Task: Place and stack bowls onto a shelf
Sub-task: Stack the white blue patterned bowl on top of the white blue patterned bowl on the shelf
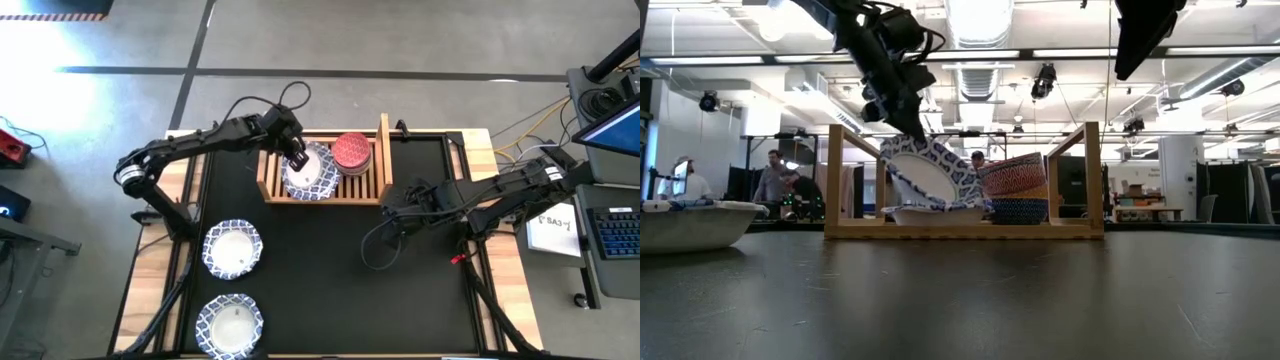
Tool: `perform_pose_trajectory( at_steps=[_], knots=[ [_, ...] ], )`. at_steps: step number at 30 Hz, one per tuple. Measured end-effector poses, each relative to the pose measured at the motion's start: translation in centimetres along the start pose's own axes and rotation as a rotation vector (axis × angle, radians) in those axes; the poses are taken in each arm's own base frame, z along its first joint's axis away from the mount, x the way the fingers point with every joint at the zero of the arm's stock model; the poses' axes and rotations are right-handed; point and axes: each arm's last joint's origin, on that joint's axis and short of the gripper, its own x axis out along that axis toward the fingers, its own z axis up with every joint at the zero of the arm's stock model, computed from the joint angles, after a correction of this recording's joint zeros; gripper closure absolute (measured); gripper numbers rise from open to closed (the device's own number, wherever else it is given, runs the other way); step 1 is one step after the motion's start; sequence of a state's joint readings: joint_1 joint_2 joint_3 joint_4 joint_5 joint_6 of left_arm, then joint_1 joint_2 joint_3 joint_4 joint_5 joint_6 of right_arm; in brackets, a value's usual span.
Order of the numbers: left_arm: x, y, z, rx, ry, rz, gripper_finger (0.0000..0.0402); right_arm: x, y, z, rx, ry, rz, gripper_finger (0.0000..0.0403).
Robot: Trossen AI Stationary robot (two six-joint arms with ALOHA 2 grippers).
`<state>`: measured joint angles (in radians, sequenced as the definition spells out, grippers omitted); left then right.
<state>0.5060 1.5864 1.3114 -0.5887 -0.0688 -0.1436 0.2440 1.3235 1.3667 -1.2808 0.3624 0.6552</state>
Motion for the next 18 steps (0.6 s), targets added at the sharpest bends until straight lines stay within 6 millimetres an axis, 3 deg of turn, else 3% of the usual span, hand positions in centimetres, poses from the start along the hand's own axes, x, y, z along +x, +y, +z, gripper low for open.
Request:
perform_pose_trajectory(
  at_steps=[18],
  knots=[
    [-1.7,0.0,1.3,0.027,0.001,-0.042,0.0401,1.2,0.1,-0.8,0.010,0.057,-0.007,0.0225]
  ],
)
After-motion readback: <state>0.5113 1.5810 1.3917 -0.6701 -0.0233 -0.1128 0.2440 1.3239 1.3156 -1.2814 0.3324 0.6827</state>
